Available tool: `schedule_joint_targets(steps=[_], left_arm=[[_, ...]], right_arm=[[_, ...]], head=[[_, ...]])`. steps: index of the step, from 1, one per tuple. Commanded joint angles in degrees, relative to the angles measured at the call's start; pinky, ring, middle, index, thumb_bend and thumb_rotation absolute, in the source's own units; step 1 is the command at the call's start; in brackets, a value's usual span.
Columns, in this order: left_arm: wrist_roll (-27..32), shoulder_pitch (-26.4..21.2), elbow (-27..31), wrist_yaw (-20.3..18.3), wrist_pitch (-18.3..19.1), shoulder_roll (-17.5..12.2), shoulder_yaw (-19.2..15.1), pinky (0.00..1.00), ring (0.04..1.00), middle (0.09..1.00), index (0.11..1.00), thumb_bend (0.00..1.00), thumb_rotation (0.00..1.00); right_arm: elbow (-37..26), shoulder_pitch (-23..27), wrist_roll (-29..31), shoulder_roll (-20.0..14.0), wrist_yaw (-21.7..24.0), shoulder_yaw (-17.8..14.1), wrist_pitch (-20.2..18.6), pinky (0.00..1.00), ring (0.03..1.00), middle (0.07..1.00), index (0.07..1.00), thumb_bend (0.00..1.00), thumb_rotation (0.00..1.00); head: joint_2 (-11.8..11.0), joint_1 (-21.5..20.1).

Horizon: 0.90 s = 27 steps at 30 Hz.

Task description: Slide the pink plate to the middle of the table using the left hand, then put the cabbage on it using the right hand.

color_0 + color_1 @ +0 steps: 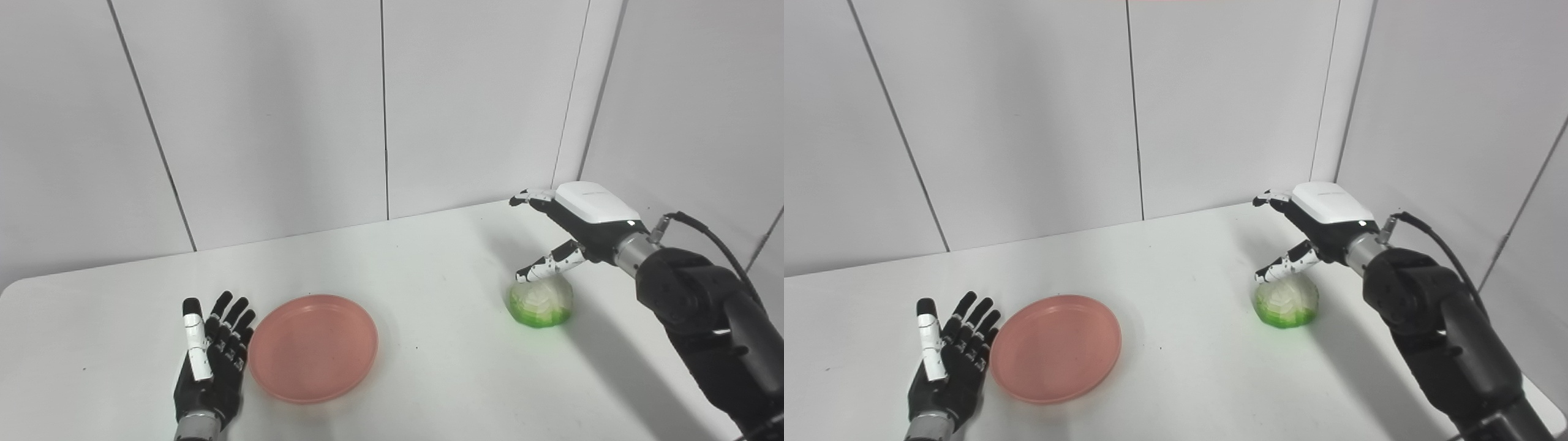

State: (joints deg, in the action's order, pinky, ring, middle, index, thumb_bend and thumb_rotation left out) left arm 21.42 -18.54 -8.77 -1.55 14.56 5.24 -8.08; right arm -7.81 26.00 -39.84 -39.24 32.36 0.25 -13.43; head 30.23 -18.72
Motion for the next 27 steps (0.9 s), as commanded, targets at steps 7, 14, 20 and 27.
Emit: schedule_joint_targets(steps=[7, 14, 20, 27], left_arm=[[0.3, -0.4, 0.6, -0.6, 0.2, 0.5, 0.4, 1.00, 0.917, 0.914, 0.906, 0.91, 0.92], [1.0, -0.1, 0.9, -0.8, 0.4, 0.5, 0.1, 1.00, 0.910, 0.913, 0.904, 0.91, 0.92], [1.3, 0.0, 0.9, -0.7, 0.6, 0.6, 0.2, 1.00, 0.906, 0.906, 0.894, 0.91, 0.91], [1.3, 0.2, 0.9, -0.6, 0.5, 0.4, 0.5, 1.00, 0.898, 0.900, 0.903, 0.90, 0.91]], right_arm=[[1.9, 5.2, -0.8, -4.7, 5.5, 5.0, -2.3, 0.70, 0.898, 0.912, 0.857, 1.00, 0.36], [4.3, 6.9, -5.3, -7.3, 7.8, 10.8, -0.4, 0.81, 0.919, 0.905, 0.836, 1.00, 0.33], [6.0, 7.8, -6.6, -7.4, 7.7, 12.5, -0.9, 0.83, 0.929, 0.905, 0.833, 1.00, 0.32], [8.3, 7.6, -8.9, -7.5, 5.9, 14.6, 1.0, 0.83, 0.939, 0.914, 0.843, 1.00, 0.34]], head=[[-0.2, 0.6], [-0.1, 0.5], [0.1, 0.7], [0.3, 0.9]])
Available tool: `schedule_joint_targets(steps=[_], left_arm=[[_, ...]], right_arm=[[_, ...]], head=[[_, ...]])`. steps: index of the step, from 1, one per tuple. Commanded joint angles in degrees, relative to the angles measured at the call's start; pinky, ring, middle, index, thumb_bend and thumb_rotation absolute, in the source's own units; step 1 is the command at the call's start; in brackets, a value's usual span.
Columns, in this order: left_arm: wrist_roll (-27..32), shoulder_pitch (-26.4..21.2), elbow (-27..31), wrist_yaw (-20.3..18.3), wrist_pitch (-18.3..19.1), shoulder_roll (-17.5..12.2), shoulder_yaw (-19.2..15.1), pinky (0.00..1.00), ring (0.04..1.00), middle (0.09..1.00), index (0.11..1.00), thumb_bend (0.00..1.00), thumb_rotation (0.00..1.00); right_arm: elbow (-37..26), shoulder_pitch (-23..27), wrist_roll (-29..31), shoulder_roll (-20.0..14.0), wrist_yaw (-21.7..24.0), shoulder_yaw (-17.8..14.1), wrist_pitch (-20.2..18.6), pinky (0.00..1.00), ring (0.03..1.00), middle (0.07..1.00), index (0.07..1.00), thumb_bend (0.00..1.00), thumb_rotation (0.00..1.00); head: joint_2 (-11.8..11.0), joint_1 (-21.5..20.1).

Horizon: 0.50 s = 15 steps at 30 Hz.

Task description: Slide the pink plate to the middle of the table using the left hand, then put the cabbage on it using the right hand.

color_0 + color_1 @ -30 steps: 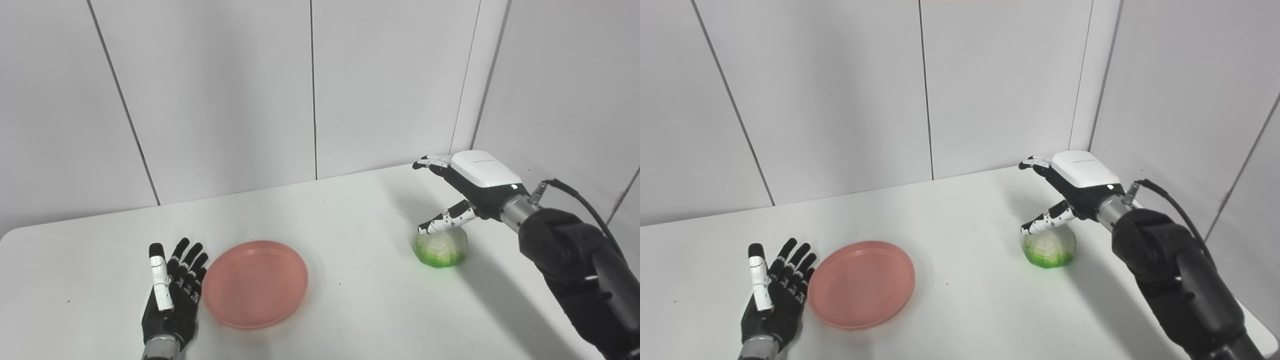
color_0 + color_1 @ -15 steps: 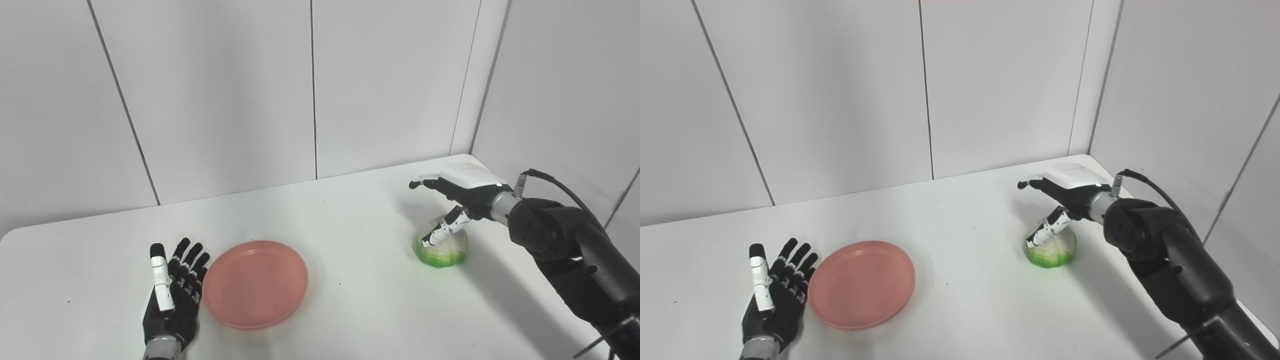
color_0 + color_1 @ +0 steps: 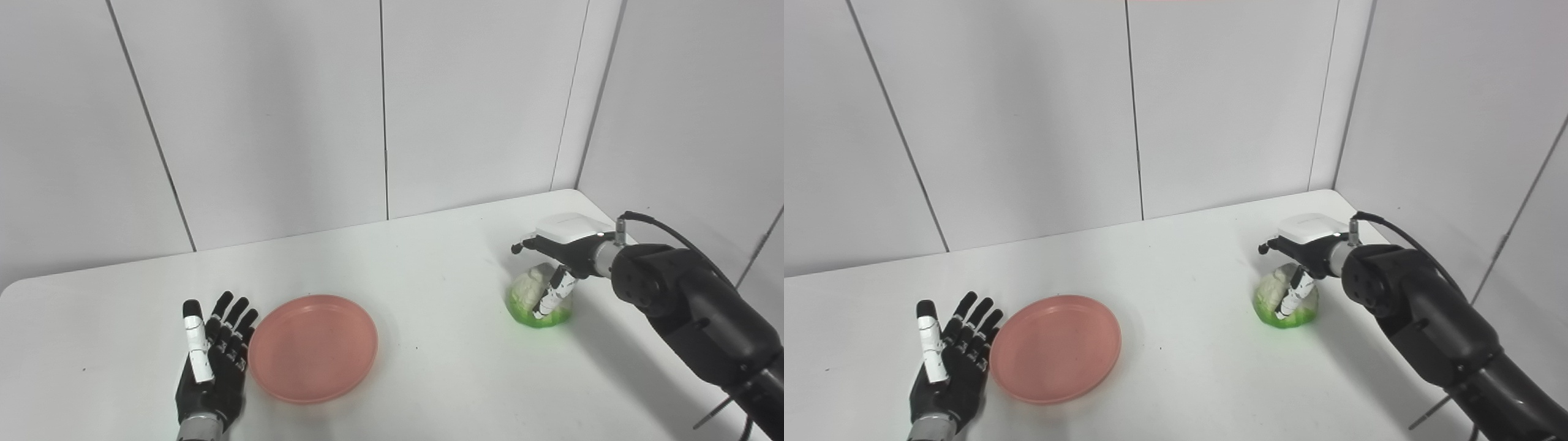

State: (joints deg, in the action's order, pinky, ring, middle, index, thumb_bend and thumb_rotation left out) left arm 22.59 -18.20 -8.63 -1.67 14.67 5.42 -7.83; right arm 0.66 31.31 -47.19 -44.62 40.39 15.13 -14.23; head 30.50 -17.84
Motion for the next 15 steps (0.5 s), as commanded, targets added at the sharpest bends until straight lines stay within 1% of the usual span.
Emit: schedule_joint_targets(steps=[1, 6, 11, 12, 15], left_arm=[[0.1, -0.2, 0.7, -0.5, 0.4, 0.2, 0.3, 1.00, 0.895, 0.900, 0.901, 0.90, 0.91], [0.2, -0.1, 0.9, 0.0, 0.9, 0.5, 0.0, 0.97, 0.885, 0.896, 0.888, 0.89, 0.91], [0.4, 0.0, 0.6, -0.5, 0.7, 0.4, 0.1, 0.98, 0.896, 0.897, 0.890, 0.90, 0.91], [0.5, 0.0, 0.6, -0.5, 0.7, 0.4, 0.1, 0.99, 0.900, 0.899, 0.891, 0.90, 0.90], [0.4, 0.0, 0.8, -0.3, 1.2, 0.3, 0.1, 0.99, 0.902, 0.906, 0.899, 0.90, 0.91]], right_arm=[[0.0, 2.2, -1.9, -2.2, -2.4, 0.0, 2.1, 0.83, 0.936, 0.913, 0.845, 1.00, 0.34], [1.2, 1.4, -4.9, -2.2, -3.3, 1.8, 3.1, 0.87, 0.939, 0.914, 0.848, 1.00, 0.35], [2.7, 0.3, -4.3, -1.4, -4.8, 1.8, 4.0, 0.90, 0.939, 0.917, 0.844, 1.00, 0.35], [3.3, -0.1, -3.2, -1.1, -6.1, 1.4, 5.0, 0.91, 0.941, 0.918, 0.848, 1.00, 0.35], [5.9, -1.2, -0.2, -0.6, -10.9, 0.5, 9.3, 0.82, 0.905, 0.898, 0.847, 1.00, 0.35]], head=[[0.1, 0.0], [0.1, 0.0], [0.4, 0.2], [0.4, 0.2], [0.4, 0.2]])
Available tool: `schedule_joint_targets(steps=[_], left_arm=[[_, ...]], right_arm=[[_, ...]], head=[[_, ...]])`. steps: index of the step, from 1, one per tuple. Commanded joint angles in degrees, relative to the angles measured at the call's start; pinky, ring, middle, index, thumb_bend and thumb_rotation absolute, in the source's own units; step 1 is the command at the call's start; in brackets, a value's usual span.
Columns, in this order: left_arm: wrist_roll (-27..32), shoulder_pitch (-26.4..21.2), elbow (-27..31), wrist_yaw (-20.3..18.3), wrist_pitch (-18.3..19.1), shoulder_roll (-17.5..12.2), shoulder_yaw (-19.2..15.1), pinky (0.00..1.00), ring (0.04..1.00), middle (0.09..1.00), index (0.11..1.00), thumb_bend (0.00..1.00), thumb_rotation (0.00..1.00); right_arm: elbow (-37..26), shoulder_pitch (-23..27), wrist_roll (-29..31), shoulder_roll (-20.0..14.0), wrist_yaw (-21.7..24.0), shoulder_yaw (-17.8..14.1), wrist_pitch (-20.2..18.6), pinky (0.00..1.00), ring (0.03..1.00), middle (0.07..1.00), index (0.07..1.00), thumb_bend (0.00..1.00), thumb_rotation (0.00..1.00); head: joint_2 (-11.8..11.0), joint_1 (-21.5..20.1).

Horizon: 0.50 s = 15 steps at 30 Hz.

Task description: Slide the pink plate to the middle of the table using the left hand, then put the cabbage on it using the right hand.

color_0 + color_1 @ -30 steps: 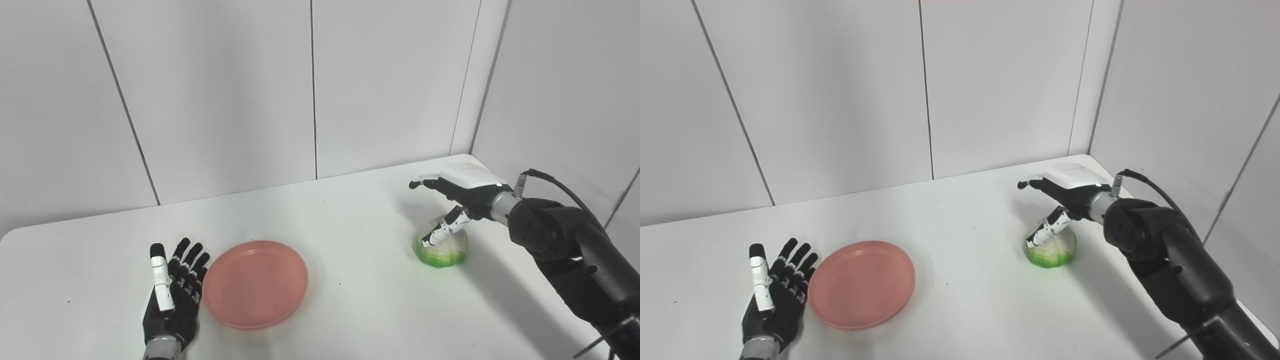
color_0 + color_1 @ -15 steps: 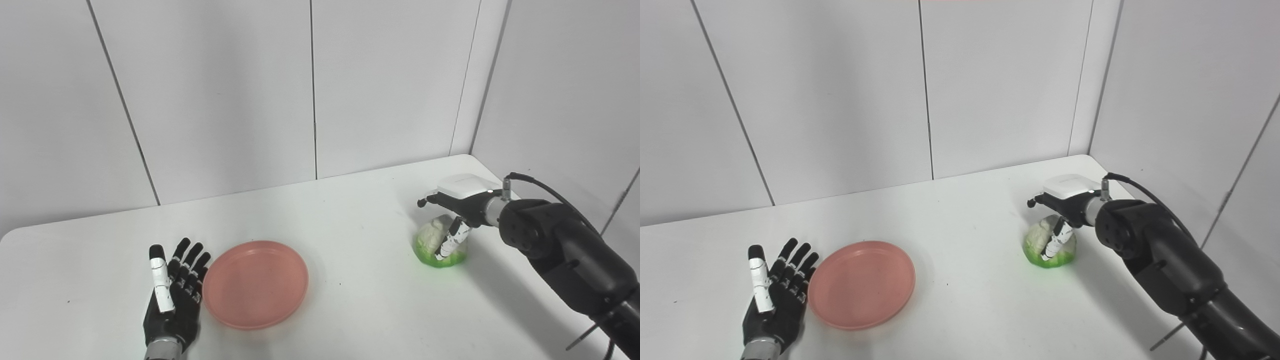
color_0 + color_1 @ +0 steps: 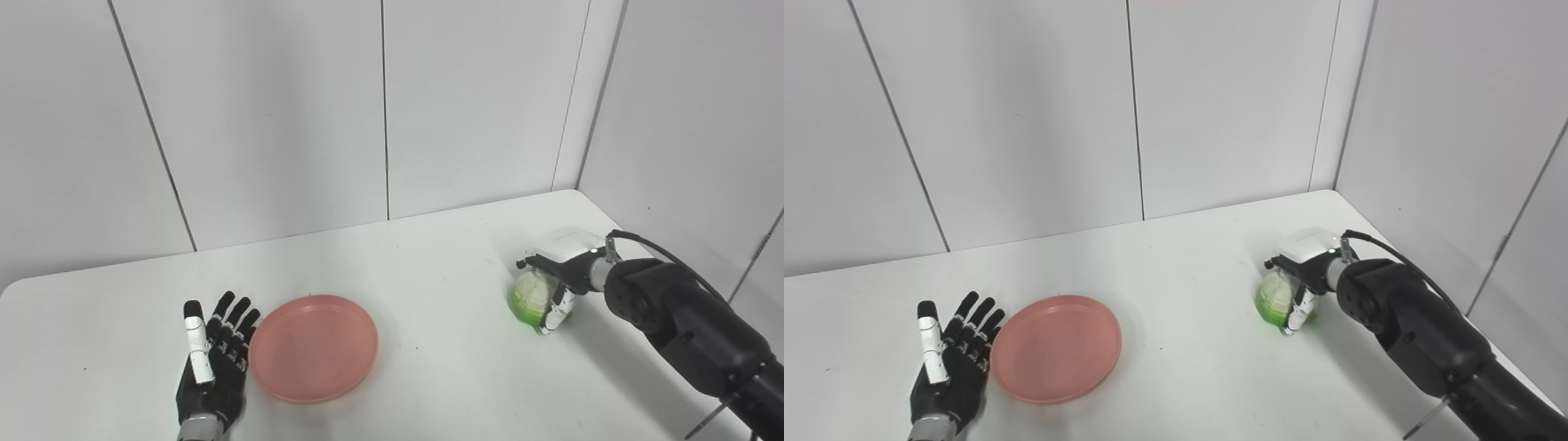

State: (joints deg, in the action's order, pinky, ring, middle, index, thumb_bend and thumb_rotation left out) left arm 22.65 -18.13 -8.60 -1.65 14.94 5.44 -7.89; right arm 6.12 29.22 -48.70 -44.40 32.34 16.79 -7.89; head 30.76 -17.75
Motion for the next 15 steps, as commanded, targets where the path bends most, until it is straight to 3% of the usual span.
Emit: schedule_joint_targets(steps=[1, 6, 10, 12, 14, 15], left_arm=[[0.3, -0.1, 0.7, -0.4, 1.0, 0.2, 0.2, 0.98, 0.900, 0.904, 0.899, 0.90, 0.91], [0.5, -0.1, 0.6, -0.2, 1.4, 0.2, -0.1, 0.98, 0.901, 0.901, 0.895, 0.89, 0.90], [0.4, -0.1, 0.4, -0.2, 1.4, 0.1, -0.2, 0.97, 0.909, 0.909, 0.897, 0.89, 0.90], [0.3, -0.2, 0.2, -0.1, 1.4, 0.1, -0.2, 0.97, 0.906, 0.906, 0.899, 0.90, 0.90], [0.2, -0.2, 0.1, 0.0, 1.4, 0.1, -0.2, 0.96, 0.901, 0.908, 0.899, 0.89, 0.90], [0.3, -0.2, 0.1, 0.0, 1.5, 0.1, -0.2, 0.96, 0.900, 0.908, 0.899, 0.89, 0.90]], right_arm=[[1.2, 0.8, 1.8, -0.7, -3.7, -1.1, 3.9, 0.80, 0.900, 0.897, 0.853, 1.00, 0.36], [4.9, 1.0, 3.3, -0.4, -5.7, -0.4, 6.2, 0.76, 0.887, 0.892, 0.847, 1.00, 0.38], [8.6, 0.9, 5.0, 0.1, -10.0, -0.4, 10.2, 0.64, 0.826, 0.860, 0.828, 1.00, 0.34], [10.0, 0.8, 5.7, 0.2, -12.8, -0.4, 12.4, 0.58, 0.768, 0.828, 0.806, 0.99, 0.31], [10.8, 0.6, 6.6, 0.3, -14.3, -0.5, 14.0, 0.46, 0.587, 0.728, 0.768, 0.91, 0.23], [11.0, 0.5, 7.4, 0.4, -14.7, -0.6, 14.6, 0.44, 0.571, 0.717, 0.764, 0.91, 0.22]], head=[[0.2, 0.1], [0.2, 0.1], [0.3, 0.4], [0.3, 0.4], [0.3, 0.4], [0.3, 0.4]])
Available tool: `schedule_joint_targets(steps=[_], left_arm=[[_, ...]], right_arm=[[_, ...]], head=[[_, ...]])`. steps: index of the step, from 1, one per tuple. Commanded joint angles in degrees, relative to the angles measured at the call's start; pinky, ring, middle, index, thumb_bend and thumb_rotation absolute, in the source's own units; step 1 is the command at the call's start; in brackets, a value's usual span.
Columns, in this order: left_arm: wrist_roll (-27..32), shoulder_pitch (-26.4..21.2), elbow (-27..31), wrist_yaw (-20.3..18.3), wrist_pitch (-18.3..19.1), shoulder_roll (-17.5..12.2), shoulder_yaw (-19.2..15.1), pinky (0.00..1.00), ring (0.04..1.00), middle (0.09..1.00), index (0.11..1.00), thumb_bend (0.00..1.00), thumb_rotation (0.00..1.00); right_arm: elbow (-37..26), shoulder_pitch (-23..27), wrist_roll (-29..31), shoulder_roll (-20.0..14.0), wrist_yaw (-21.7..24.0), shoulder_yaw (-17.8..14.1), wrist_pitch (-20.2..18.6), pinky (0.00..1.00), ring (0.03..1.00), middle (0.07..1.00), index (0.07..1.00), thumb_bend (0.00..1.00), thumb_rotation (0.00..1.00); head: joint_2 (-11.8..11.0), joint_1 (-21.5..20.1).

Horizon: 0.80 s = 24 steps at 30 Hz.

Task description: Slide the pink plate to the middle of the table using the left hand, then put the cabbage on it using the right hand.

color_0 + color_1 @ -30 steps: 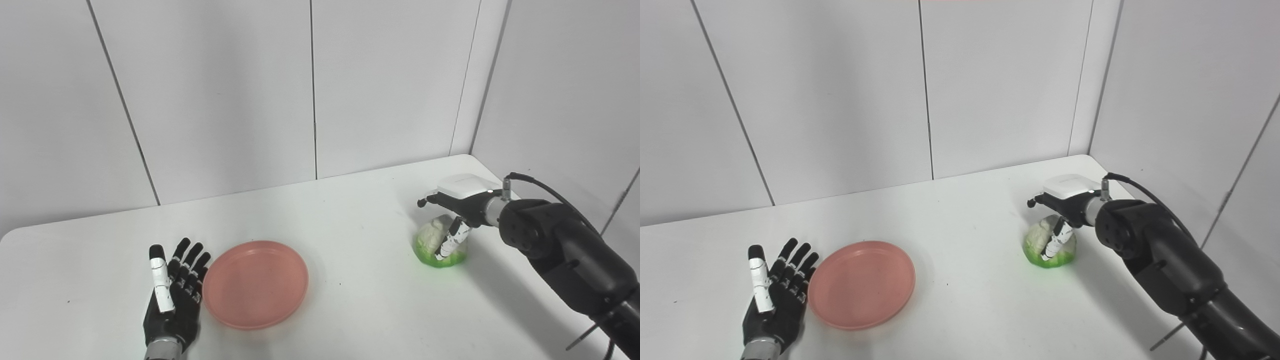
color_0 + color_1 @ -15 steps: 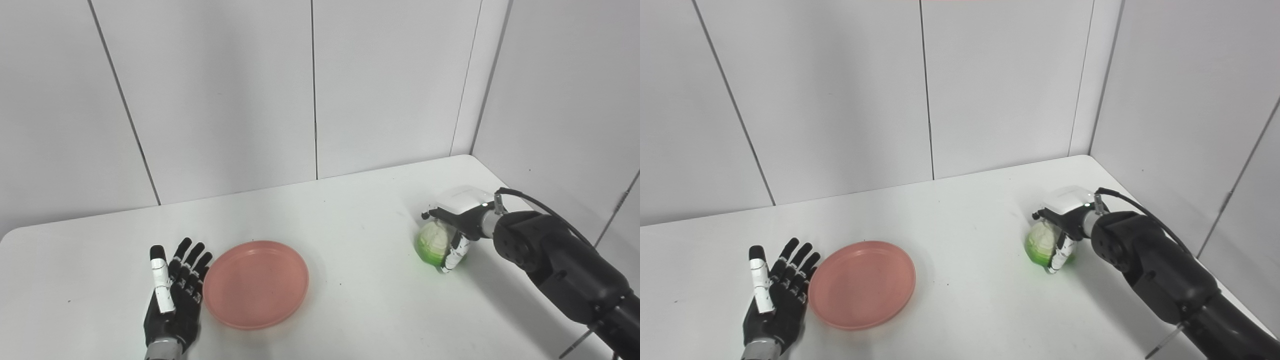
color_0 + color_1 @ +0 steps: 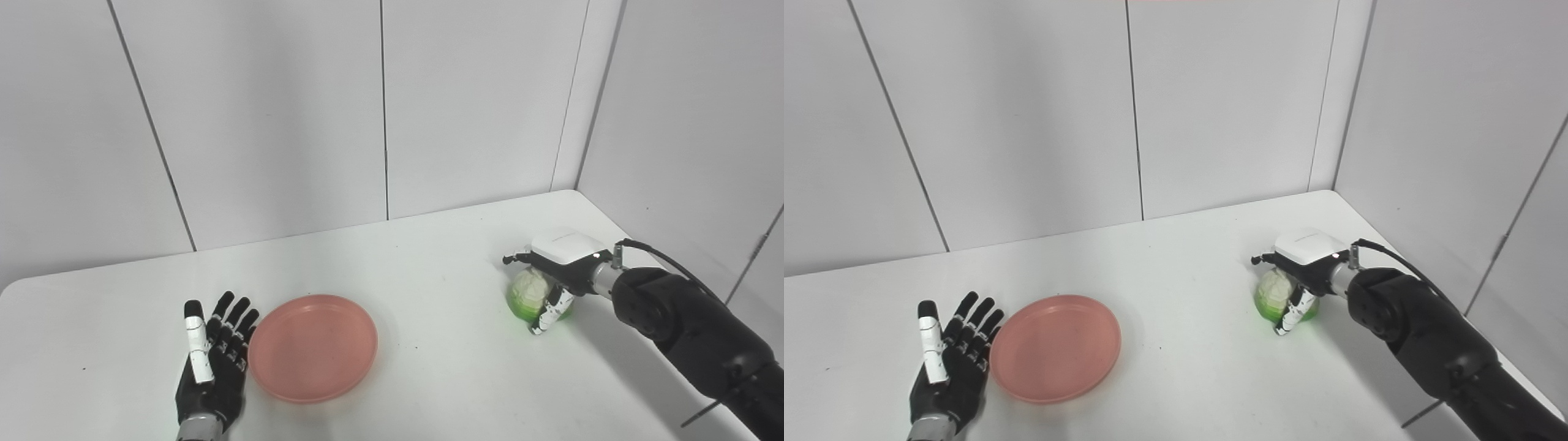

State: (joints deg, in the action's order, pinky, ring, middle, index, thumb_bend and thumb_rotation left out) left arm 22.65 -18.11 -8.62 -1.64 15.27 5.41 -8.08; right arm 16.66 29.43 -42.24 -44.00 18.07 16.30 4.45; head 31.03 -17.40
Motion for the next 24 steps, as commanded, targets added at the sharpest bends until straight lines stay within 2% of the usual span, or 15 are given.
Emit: schedule_joint_targets(steps=[1, 3, 6, 7, 8, 13, 16, 21, 24], left_arm=[[0.3, -0.1, 0.3, 0.1, 1.3, 0.1, -0.1, 0.96, 0.901, 0.909, 0.899, 0.90, 0.90], [0.4, -0.1, 0.4, 0.1, 1.5, 0.1, -0.2, 0.96, 0.904, 0.911, 0.896, 0.90, 0.89], [0.5, -0.2, 0.2, -0.1, 1.5, 0.1, -0.3, 0.97, 0.906, 0.914, 0.900, 0.89, 0.90], [0.6, -0.2, 0.2, 0.0, 1.6, 0.2, -0.4, 0.96, 0.901, 0.909, 0.897, 0.89, 0.89], [0.7, -0.2, 0.3, 0.1, 1.6, 0.3, -0.4, 0.96, 0.898, 0.906, 0.895, 0.88, 0.89], [0.7, -0.5, 0.2, 0.2, 1.8, 0.4, -0.5, 0.97, 0.897, 0.903, 0.892, 0.89, 0.89], [0.7, -0.5, 0.3, 0.2, 1.9, 0.6, -0.5, 0.98, 0.900, 0.903, 0.893, 0.89, 0.89], [0.5, -0.3, 0.8, 0.3, 2.2, 0.7, -0.3, 0.98, 0.902, 0.905, 0.897, 0.90, 0.89], [0.6, -0.2, 0.9, 0.4, 2.3, 0.8, -0.3, 0.98, 0.909, 0.914, 0.909, 0.89, 0.89]], right_arm=[[0.8, 0.3, 1.8, 0.0, -0.4, -0.1, 3.1, 0.41, 0.529, 0.691, 0.753, 0.89, 0.20], [1.7, 0.7, 3.0, -0.2, 0.7, 0.5, 4.4, 0.41, 0.506, 0.657, 0.721, 0.85, 0.17], [2.3, 1.4, 3.6, -0.6, 3.3, 1.7, 4.1, 0.42, 0.506, 0.605, 0.674, 0.80, 0.08], [2.3, 1.5, 3.6, -0.7, 4.0, 2.0, 3.8, 0.41, 0.484, 0.537, 0.653, 0.66, 0.03], [2.1, 1.7, 2.9, -0.9, 5.2, 2.6, 2.9, 0.40, 0.452, 0.526, 0.646, 0.58, 0.01], [0.8, 2.6, -0.5, -1.5, 9.8, 4.8, -1.4, 0.41, 0.456, 0.499, 0.632, 0.54, 0.00], [0.6, 2.8, -0.8, -1.6, 11.1, 5.1, -2.0, 0.40, 0.441, 0.515, 0.617, 0.53, 0.00], [0.9, 2.8, 1.3, -1.3, 11.7, 4.2, -1.7, 0.32, 0.431, 0.505, 0.611, 0.53, 0.00], [-0.2, 2.3, 5.9, -0.5, 13.6, 1.8, -4.5, 0.33, 0.432, 0.503, 0.629, 0.53, 0.00]], head=[[0.3, 0.1], [0.3, 0.0], [0.3, 0.1], [0.3, 0.1], [0.3, 0.1], [0.4, 0.2], [0.5, 0.2], [0.6, 0.3], [0.7, 0.4]])
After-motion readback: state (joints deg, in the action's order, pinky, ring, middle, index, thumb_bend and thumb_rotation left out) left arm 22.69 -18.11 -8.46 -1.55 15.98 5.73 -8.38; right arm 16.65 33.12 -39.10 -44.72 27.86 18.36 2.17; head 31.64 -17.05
